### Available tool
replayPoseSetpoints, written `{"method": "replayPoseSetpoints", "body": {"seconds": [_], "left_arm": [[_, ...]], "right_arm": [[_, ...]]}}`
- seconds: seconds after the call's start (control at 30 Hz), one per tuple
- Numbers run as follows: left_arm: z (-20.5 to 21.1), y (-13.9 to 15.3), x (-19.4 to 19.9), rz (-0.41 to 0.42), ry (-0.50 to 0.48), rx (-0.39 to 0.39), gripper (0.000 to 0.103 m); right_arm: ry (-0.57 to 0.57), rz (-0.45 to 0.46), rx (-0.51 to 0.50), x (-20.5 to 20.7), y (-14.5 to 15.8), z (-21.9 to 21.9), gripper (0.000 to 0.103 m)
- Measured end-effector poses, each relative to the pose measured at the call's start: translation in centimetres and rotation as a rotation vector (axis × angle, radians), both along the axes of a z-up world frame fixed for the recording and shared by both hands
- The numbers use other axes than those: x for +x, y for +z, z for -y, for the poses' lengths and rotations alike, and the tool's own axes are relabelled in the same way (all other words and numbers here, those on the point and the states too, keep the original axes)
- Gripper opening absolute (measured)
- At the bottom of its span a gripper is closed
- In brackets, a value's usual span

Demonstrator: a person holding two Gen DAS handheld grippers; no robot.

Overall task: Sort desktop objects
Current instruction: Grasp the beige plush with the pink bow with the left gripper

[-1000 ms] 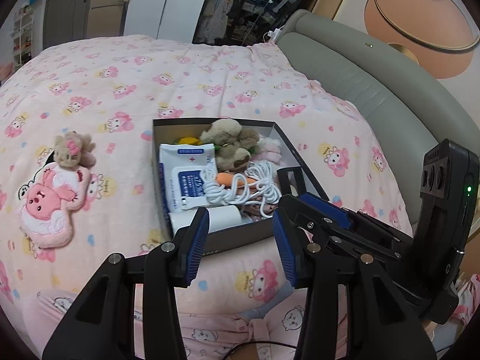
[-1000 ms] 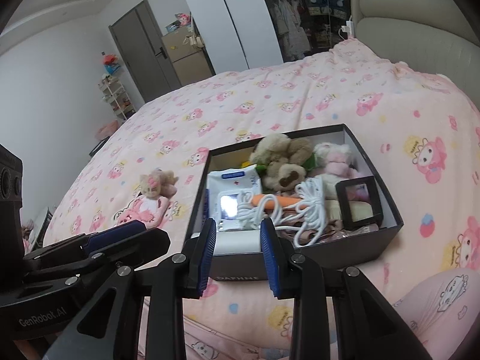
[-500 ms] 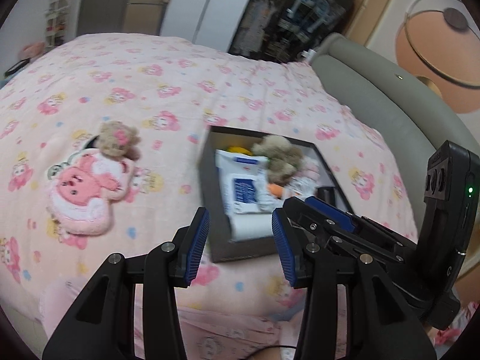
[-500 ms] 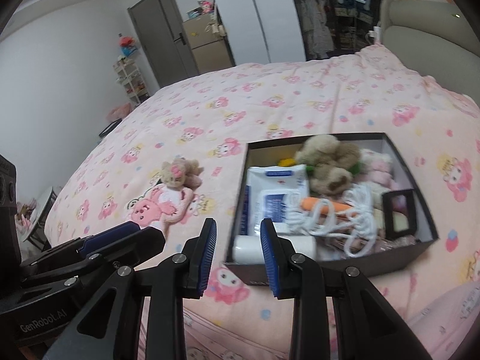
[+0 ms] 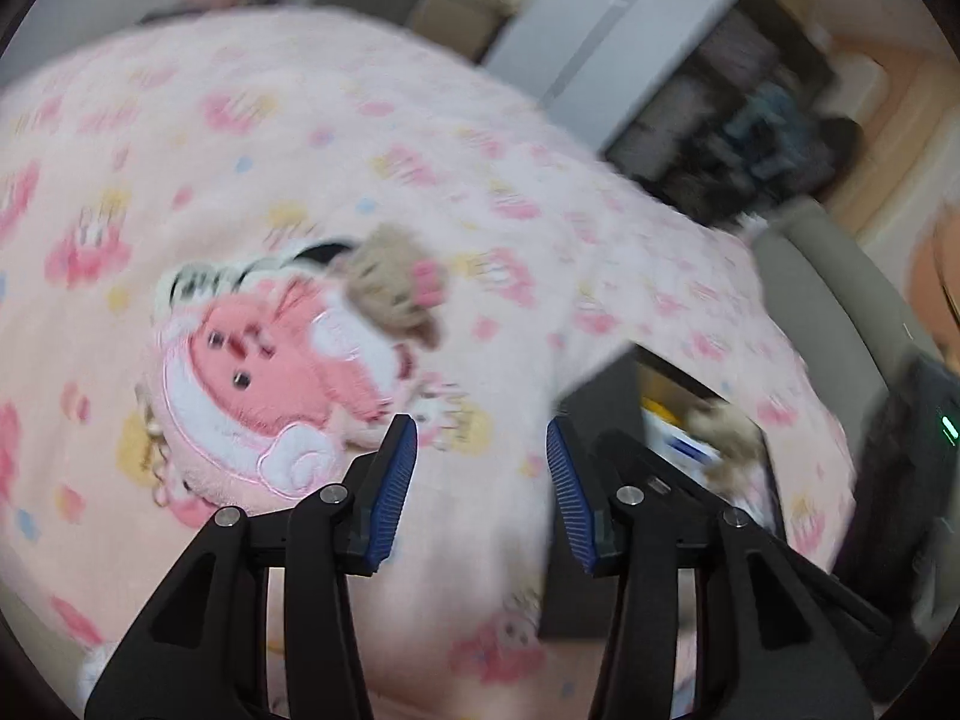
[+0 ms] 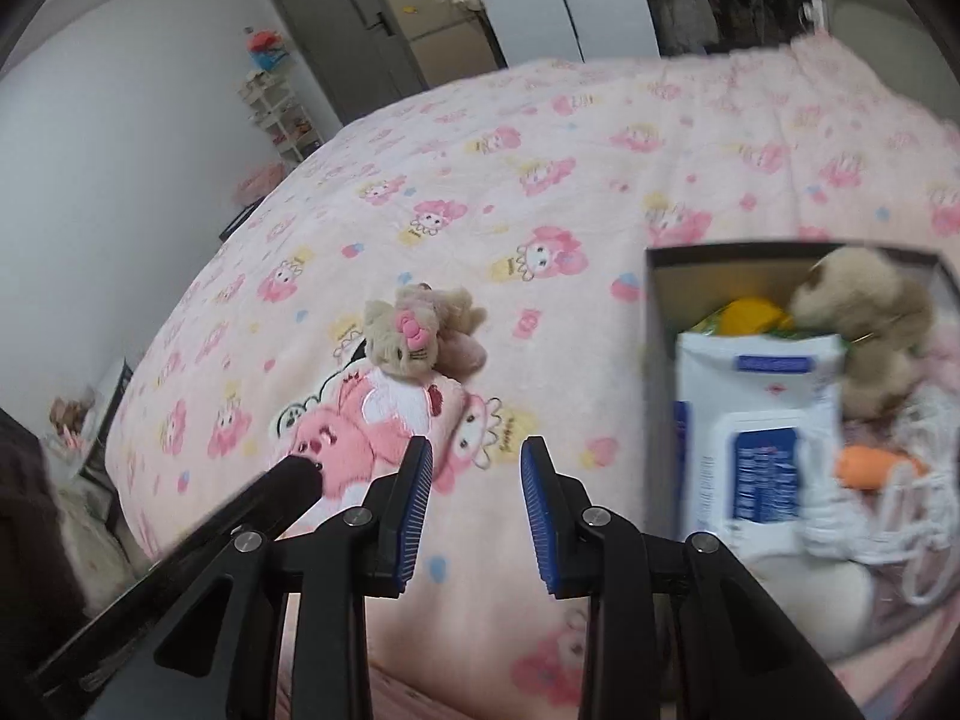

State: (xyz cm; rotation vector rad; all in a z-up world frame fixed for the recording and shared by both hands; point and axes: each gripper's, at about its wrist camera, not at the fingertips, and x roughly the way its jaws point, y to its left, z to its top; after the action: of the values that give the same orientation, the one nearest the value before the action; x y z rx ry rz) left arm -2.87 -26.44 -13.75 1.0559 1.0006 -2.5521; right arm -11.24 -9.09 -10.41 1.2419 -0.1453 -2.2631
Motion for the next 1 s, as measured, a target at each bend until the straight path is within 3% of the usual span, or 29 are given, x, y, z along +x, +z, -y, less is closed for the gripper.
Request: {"method": "replayPoseSetpoints", "body": {"seconds": [0.13, 0.23, 0.33, 0.37, 0.47, 0.53, 0.57, 0.63, 0.7, 0.8, 1.0], "left_arm": [[2.2, -2.2, -2.4, 0.052, 0.051, 0.028, 0.045], [4.7, -2.5, -5.0, 0.11, 0.112, 0.029, 0.048], [7.0, -3.8, -8.5, 0.241, 0.2, -0.109, 0.051], [7.5, -4.3, -9.2, 0.244, 0.2, -0.112, 0.051], [9.5, -5.5, -10.6, 0.193, 0.168, 0.021, 0.054], [10.6, -5.7, -11.6, 0.17, 0.171, 0.042, 0.057], [11.2, -5.9, -12.0, 0.17, 0.19, 0.055, 0.063], [12.1, -6.4, -12.9, 0.158, 0.198, 0.093, 0.068], [12.4, -7.3, -14.3, 0.179, 0.141, 0.15, 0.062], [12.1, -8.3, -14.2, 0.18, 0.078, 0.247, 0.051], [9.3, -5.9, -10.1, 0.128, 0.01, 0.227, 0.047]], "right_arm": [[-0.03, 0.028, 0.045, -1.7, -2.4, 1.5, 0.028], [-0.044, 0.046, 0.019, -4.2, -3.0, 3.2, 0.028], [-0.097, 0.178, -0.076, -7.8, -4.6, 4.4, 0.028], [-0.119, 0.195, -0.076, -8.7, -5.1, 4.8, 0.028], [-0.129, 0.213, -0.056, -10.4, -6.3, 6.5, 0.028], [-0.124, 0.213, -0.033, -11.2, -7.0, 7.7, 0.028], [-0.144, 0.204, -0.029, -11.5, -7.3, 8.1, 0.028], [-0.236, 0.174, -0.046, -11.9, -7.7, 8.1, 0.032], [-0.278, 0.201, -0.063, -12.6, -8.7, 8.5, 0.035], [-0.179, 0.315, -0.089, -13.4, -10.5, 9.9, 0.034], [-0.141, 0.323, -0.12, -11.1, -9.4, 8.5, 0.029]]}}
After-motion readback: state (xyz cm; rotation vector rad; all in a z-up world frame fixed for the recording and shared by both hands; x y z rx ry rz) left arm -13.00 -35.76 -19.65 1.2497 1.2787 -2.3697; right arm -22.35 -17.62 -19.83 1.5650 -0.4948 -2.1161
